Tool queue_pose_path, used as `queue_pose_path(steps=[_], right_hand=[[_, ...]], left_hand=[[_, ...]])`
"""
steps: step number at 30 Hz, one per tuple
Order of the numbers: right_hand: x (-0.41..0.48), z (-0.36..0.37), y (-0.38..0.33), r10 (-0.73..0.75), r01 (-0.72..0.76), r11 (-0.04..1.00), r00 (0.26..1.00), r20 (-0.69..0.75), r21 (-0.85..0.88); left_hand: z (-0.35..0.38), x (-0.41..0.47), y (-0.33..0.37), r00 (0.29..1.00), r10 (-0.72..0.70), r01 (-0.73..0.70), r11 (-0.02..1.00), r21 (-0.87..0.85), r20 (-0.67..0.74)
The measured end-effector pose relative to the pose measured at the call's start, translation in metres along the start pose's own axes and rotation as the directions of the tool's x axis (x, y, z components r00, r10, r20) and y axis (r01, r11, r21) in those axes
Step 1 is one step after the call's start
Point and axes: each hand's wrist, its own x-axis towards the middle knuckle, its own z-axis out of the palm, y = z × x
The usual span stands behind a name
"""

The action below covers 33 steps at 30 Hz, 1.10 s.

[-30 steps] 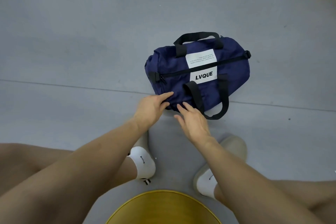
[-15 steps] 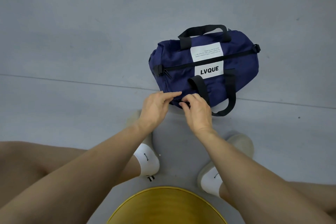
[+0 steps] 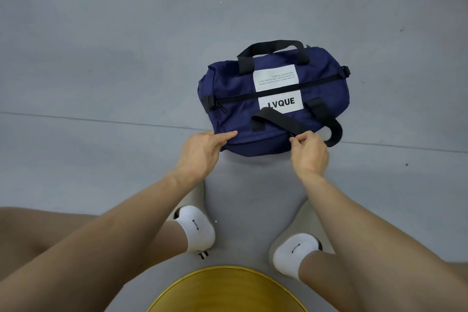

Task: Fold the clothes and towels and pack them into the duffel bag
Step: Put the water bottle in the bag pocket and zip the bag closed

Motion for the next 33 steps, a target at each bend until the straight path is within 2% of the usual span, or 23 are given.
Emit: queue_pose_path(steps=[4,7,9,11,13,14,15,17,19,21,23,24,26,28,29,31,33], right_hand=[[0.004,0.005,0.0,0.012,-0.012,1.0,1.0,0.018,0.02],[0.001,0.006,0.007,-0.035,0.034,0.999,0.999,0.021,0.021],[0.001,0.002,0.011,-0.131,0.131,0.991,0.991,0.022,0.002],[0.002,-0.002,0.008,-0.205,0.206,0.979,0.979,0.018,-0.015],[0.0,-0.004,0.0,-0.224,0.224,0.974,0.975,0.015,-0.016],[-0.003,-0.004,-0.004,-0.218,0.218,0.976,0.976,0.019,-0.001],[-0.008,-0.003,-0.007,-0.207,0.206,0.978,0.978,0.033,0.022],[-0.022,0.004,-0.013,-0.173,0.166,0.983,0.981,0.086,0.081],[-0.032,0.008,-0.019,-0.143,0.13,0.98,0.986,0.08,0.148],[-0.022,0.0,-0.027,-0.137,0.14,0.968,0.99,-0.031,0.21],[0.012,-0.018,-0.029,-0.155,0.19,0.959,0.973,-0.172,0.209],[0.033,-0.03,-0.03,-0.175,0.208,0.964,0.965,-0.195,0.165],[0.077,-0.055,-0.028,-0.282,0.279,0.959,0.949,-0.137,-0.039],[0.116,-0.079,-0.026,-0.452,0.431,0.84,0.892,0.013,-0.329],[0.134,-0.09,-0.026,-0.497,0.494,0.763,0.861,0.112,-0.416],[0.165,-0.106,-0.028,-0.465,0.533,0.692,0.845,0.264,-0.487],[0.187,-0.11,-0.031,-0.396,0.526,0.692,0.85,0.349,-0.496]], left_hand=[[0.001,0.001,0.003,0.999,-0.014,0.014,1.0,-0.01,0.035],[-0.017,0.004,0.005,0.994,-0.035,0.023,0.993,0.112,0.103],[-0.034,0.01,0.007,0.998,-0.049,0.043,0.984,0.172,0.027],[-0.05,0.023,0.009,0.992,-0.008,0.031,0.983,0.182,-0.127],[-0.063,0.048,0.008,0.967,0.031,0.014,0.985,0.174,-0.251],[-0.069,0.063,0.009,0.965,0.029,0.016,0.985,0.172,-0.26],[-0.073,0.078,0.009,0.974,0.001,0.037,0.987,0.159,-0.228],[-0.079,0.1,0.013,0.989,-0.139,0.144,0.982,0.124,-0.042],[-0.078,0.106,0.02,0.953,-0.296,0.29,0.953,0.085,0.067],[-0.071,0.099,0.031,0.888,-0.451,0.456,0.888,-0.06,0.087],[-0.056,0.081,0.035,0.812,-0.562,0.582,0.763,-0.28,0.155],[-0.045,0.07,0.034,0.783,-0.589,0.619,0.701,-0.354,0.201],[-0.024,0.049,0.028,0.744,-0.617,0.664,0.641,-0.385,0.256],[-0.011,0.04,0.025,0.719,-0.641,0.69,0.614,-0.383,0.269],[-0.008,0.04,0.024,0.702,-0.657,0.703,0.583,-0.407,0.273],[-0.008,0.043,0.026,0.692,-0.67,0.7,0.533,-0.475,0.268],[-0.011,0.048,0.023,0.698,-0.667,0.687,0.521,-0.506,0.261]])
